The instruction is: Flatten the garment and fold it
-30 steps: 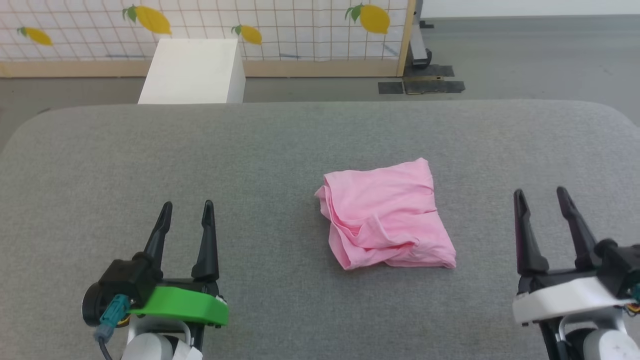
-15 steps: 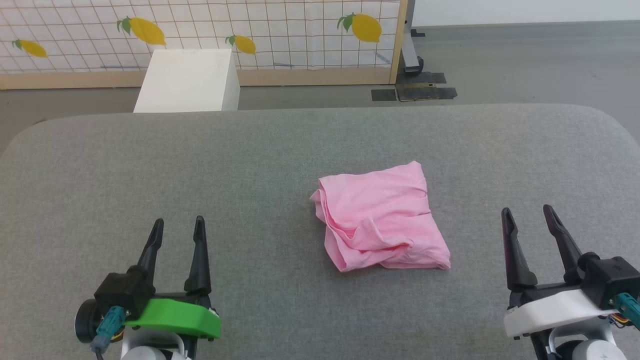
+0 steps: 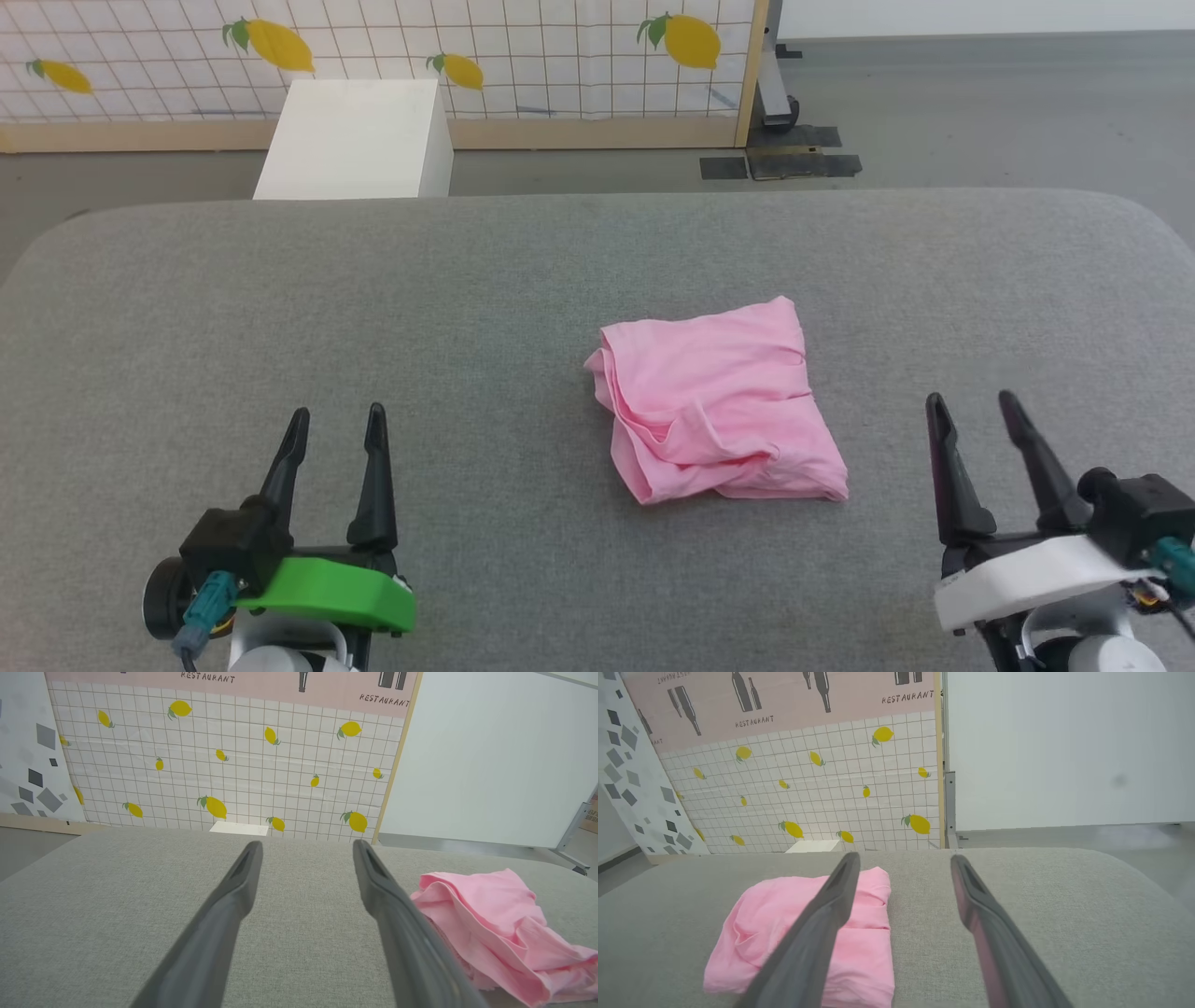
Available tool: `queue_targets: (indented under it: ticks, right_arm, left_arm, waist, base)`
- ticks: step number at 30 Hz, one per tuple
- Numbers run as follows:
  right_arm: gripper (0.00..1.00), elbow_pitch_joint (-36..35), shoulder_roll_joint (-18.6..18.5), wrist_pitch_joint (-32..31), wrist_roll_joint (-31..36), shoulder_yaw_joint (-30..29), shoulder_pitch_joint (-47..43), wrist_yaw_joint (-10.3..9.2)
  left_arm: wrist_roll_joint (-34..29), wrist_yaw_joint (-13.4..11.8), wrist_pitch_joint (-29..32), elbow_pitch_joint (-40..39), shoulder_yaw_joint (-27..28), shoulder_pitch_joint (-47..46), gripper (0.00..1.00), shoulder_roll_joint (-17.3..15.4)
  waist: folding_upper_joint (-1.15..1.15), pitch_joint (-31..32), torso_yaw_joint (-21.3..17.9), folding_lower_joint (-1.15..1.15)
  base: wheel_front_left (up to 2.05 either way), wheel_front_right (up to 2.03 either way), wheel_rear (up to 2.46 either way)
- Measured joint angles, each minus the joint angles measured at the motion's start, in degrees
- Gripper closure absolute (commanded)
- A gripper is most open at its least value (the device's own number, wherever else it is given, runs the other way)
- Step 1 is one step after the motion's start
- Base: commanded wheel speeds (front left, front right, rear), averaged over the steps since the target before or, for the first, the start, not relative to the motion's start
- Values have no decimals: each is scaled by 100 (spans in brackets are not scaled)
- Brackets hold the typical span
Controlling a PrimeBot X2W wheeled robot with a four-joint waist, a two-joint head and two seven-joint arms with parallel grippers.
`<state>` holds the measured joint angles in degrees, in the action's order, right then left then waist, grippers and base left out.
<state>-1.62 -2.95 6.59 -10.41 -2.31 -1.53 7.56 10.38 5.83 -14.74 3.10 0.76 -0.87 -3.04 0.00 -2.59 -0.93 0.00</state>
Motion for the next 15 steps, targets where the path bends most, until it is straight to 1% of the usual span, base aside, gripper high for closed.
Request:
queue_targets:
  ticks: [1, 3, 4, 5, 6, 8, 9, 11, 15]
  right_arm:
    - [0, 59, 2, -99, -347, 9, 5, 0]
    - [0, 237, 2, -528, -1558, 5, 74, 0]
    - [0, 344, 10, -825, -2154, -41, 151, 0]
    - [0, 443, 12, -1113, -2584, -104, 242, 0]
    - [0, 586, 10, -1546, -3056, -180, 386, 0]
    - [0, 886, 23, -2234, -3776, -470, 691, -1]
    - [0, 1073, 15, -2610, -4040, -649, 882, -1]
    - [0, 1591, 11, -3361, -4280, -1062, 1299, -1]
    - [0, 2544, 11, -4491, -4212, -1715, 2022, -1]
  left_arm:
    - [0, 0, 0, -1, -4, -1, 0, 0]
    - [0, 0, 0, -3, -10, -3, 0, 0]
    - [0, 0, 0, -7, -14, -7, 0, 0]
    - [0, 0, 0, -11, -14, -11, 0, 0]
    - [0, 0, 0, -15, -22, -16, 0, 0]
    - [1, 1, 0, -25, -41, -34, 0, 0]
    - [1, 2, 0, -32, -46, -46, 0, -1]
    - [1, 3, 0, -45, -85, -74, 0, 0]
    - [3, 12, 0, -54, -156, -134, 0, 1]
  waist:
    - [0, -9, 7, 0]
    - [0, -35, 24, 0]
    - [0, -55, 34, 0]
    - [0, -72, 43, 0]
    - [0, -95, 58, 0]
    - [0, -143, 90, 0]
    - [0, -175, 111, 0]
    - [0, -242, 164, 0]
    - [0, -369, 286, 0]
  base:
    - [0, 0, 0]
    - [0, 0, 0]
    - [0, 0, 0]
    - [0, 0, 0]
    - [0, 0, 0]
    - [0, 0, 0]
    - [0, 0, 0]
    - [0, 0, 0]
    - [0, 0, 0]
